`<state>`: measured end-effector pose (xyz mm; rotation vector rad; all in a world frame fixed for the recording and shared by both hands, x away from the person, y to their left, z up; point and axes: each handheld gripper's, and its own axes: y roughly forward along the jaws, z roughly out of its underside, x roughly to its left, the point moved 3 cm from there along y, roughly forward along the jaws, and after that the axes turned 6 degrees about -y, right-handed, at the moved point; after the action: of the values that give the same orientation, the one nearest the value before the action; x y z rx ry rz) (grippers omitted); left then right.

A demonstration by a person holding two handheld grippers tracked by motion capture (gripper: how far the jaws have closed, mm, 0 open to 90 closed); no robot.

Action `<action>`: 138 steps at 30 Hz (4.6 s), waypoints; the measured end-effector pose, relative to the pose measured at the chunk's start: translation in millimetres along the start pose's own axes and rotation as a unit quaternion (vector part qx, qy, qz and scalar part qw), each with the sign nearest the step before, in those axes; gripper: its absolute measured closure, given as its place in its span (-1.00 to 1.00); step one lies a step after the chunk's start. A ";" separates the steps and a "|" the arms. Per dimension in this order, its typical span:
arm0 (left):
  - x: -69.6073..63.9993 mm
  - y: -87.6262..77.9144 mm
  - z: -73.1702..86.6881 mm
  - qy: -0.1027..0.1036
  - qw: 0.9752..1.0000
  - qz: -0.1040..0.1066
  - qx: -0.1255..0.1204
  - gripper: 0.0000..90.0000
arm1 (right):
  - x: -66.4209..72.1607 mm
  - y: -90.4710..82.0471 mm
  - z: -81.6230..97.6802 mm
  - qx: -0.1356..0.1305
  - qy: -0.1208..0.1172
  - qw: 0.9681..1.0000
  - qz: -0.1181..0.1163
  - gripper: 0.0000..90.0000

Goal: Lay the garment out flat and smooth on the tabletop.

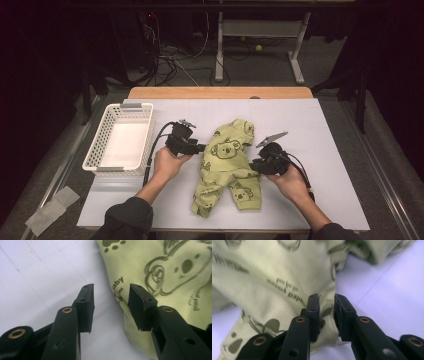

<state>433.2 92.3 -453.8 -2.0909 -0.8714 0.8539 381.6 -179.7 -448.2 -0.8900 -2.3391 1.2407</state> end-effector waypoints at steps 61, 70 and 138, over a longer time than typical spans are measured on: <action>-29.7 30.2 10.6 0.064 0.995 0.017 0.078 0.35 | -13.7 34.1 -77.7 0.006 -0.017 0.998 0.053 0.78; -28.1 23.2 11.4 0.053 0.996 0.028 0.070 0.69 | -30.9 -7.7 -63.7 -0.057 0.029 0.996 0.060 0.62; -2.4 -11.2 44.5 0.002 0.998 0.056 -0.017 0.46 | -78.3 -2.1 -15.5 -0.021 0.113 0.988 0.104 0.51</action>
<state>394.1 111.8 -468.0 -2.1864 -0.7776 0.8986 447.7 -223.5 -438.7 -1.2467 -2.1421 1.1033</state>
